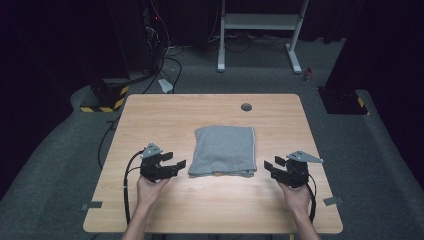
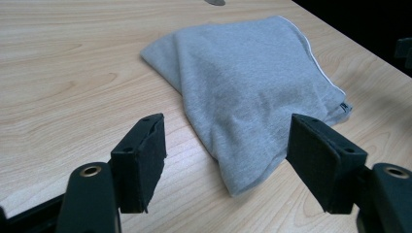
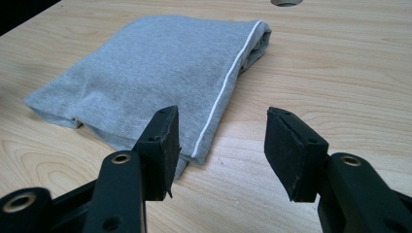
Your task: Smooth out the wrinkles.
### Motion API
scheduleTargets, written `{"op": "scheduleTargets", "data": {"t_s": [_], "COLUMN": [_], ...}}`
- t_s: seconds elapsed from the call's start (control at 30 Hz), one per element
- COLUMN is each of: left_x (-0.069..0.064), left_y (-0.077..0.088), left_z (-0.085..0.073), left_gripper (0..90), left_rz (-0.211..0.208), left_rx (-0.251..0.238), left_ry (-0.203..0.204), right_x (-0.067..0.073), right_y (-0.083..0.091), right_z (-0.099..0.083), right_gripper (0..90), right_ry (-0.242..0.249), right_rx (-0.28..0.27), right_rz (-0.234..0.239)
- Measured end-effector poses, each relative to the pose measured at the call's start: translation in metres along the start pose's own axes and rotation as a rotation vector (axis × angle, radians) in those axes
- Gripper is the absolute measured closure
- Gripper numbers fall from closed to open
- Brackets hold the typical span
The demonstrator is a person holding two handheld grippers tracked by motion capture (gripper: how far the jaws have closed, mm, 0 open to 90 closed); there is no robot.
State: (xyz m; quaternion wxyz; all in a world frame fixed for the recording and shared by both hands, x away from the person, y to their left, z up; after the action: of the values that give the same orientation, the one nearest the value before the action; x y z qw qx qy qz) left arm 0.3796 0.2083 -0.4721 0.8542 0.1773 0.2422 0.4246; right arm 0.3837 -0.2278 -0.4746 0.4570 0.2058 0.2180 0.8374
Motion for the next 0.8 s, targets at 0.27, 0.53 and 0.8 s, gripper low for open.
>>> {"op": "scheduleTargets", "data": {"t_s": [0.27, 0.53, 0.8], "left_x": [0.006, 0.009, 0.015], "left_y": [0.008, 0.014, 0.019], "left_z": [-0.004, -0.005, -0.011], "left_gripper": [30.5, 30.4, 30.4], "left_rz": [0.019, 0.036, 0.057], "left_rx": [0.0, -0.006, -0.001], "left_ry": [0.006, 0.004, 0.007], "right_x": [-0.005, -0.009, -0.017], "right_y": [0.004, 0.009, 0.016], "right_z": [-0.004, -0.007, -0.013], "right_gripper": [46.7, 46.5, 46.4], "right_ry": [-0.001, -0.017, -0.035], "right_rx": [-0.007, -0.012, -0.012], "right_rz": [-0.006, -0.017, -0.031]}}
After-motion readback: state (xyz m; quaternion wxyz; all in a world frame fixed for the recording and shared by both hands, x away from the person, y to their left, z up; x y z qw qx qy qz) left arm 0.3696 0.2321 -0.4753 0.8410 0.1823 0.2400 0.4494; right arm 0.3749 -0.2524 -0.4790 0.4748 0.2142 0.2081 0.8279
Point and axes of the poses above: each handheld gripper's, and its own axes: y roughly backward along the jaws, z roughly out of its top, x roughly to its left, the point moved 1 cm from there along -y, roughly forward along the jaws, and after that the axes turned 2 degrees about y, right-handed, at the moved point
